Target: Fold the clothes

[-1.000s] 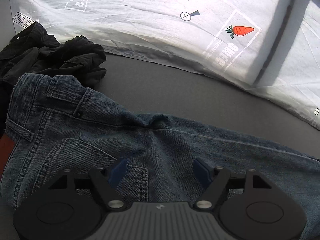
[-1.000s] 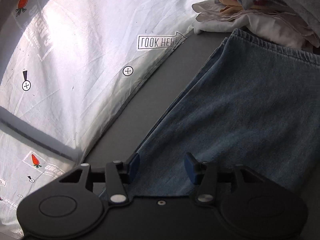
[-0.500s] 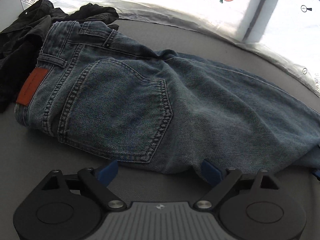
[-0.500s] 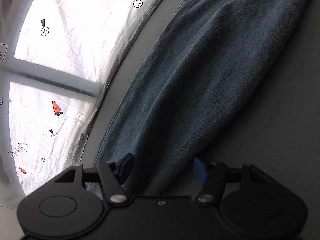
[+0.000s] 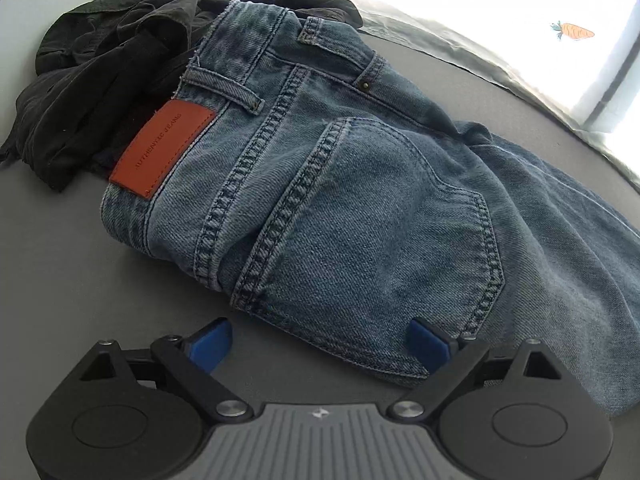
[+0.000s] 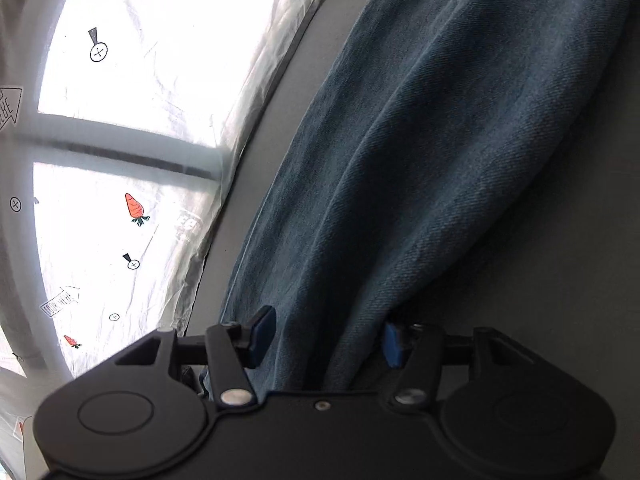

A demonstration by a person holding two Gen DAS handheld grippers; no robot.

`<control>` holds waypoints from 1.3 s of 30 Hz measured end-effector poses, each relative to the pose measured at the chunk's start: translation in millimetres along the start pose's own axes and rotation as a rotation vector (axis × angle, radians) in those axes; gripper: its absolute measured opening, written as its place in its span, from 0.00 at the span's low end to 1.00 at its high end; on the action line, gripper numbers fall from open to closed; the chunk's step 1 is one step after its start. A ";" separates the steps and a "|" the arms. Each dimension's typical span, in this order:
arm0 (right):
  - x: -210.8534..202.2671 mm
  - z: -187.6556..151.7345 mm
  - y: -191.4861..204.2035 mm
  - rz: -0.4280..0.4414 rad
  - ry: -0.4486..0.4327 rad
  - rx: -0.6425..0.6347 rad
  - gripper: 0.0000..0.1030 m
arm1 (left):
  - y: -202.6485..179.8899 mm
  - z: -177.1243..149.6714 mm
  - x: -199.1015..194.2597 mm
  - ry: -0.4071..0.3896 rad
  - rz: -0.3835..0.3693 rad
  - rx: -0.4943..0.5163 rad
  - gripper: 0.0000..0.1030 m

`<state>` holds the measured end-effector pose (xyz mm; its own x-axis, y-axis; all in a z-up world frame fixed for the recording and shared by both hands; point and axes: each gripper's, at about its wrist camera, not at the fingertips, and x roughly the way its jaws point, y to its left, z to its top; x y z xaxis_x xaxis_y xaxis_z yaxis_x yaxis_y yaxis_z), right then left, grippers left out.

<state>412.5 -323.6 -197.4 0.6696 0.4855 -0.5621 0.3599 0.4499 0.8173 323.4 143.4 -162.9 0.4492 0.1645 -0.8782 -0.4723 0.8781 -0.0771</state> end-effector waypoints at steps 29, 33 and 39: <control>118.0 -133.0 66.0 0.361 0.572 0.105 0.64 | 44.6 -16.1 -13.6 -0.012 0.039 -0.061 1.00; 100.1 -139.7 68.3 0.375 0.536 0.093 0.63 | 87.0 -13.3 -23.4 -0.041 0.030 -0.206 1.00; 82.8 -150.3 62.0 0.318 0.452 0.097 0.43 | 128.8 -0.7 -19.7 -0.081 -0.134 -0.413 1.00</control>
